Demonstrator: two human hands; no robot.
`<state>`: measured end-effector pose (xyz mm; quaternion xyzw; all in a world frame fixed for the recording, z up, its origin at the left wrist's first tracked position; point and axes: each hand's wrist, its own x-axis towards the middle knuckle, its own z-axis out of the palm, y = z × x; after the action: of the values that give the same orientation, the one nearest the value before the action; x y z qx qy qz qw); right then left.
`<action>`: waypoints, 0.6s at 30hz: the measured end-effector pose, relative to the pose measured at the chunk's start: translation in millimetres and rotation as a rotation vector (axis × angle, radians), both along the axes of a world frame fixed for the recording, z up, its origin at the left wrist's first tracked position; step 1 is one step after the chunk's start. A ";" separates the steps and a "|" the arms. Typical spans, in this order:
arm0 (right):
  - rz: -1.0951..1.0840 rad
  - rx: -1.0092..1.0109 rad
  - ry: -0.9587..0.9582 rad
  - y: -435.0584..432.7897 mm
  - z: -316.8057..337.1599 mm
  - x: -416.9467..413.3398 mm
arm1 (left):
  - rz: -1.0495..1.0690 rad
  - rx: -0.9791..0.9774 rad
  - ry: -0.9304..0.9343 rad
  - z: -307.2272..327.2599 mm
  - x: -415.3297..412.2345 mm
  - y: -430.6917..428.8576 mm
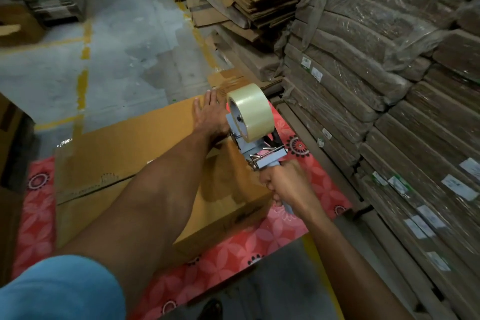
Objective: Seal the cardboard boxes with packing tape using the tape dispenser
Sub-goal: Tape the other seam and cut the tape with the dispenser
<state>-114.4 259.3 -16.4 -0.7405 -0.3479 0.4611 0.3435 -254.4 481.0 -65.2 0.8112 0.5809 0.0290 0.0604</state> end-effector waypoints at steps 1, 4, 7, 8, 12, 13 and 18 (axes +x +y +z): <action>0.024 -0.010 -0.022 -6.1 -1.2 4.5 | 0.001 0.006 0.004 0.1 1.5 0.0; 0.034 -0.058 -0.028 -40.4 -9.7 19.9 | 0.029 0.003 0.020 2.1 5.7 0.4; -0.046 -0.095 0.031 -80.5 -14.4 29.5 | 0.080 -0.022 0.023 6.5 10.5 -2.2; -0.048 -0.100 0.040 -87.8 -14.8 30.0 | 0.101 -0.030 0.024 8.6 14.5 -6.5; -0.064 -0.087 0.076 -90.4 -10.2 28.2 | 0.074 -0.012 -0.104 16.4 28.4 -54.7; -0.060 -0.087 0.084 -89.3 -8.8 27.6 | 0.023 -0.017 -0.127 15.4 29.6 -69.1; -0.109 -0.039 0.139 -90.7 -7.9 20.5 | -0.155 -0.080 0.013 8.9 23.3 -110.0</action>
<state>-93.9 168.6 -24.3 -0.7312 -0.2734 0.4985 0.3771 -231.1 370.9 -56.3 0.8509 0.5173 -0.0044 0.0913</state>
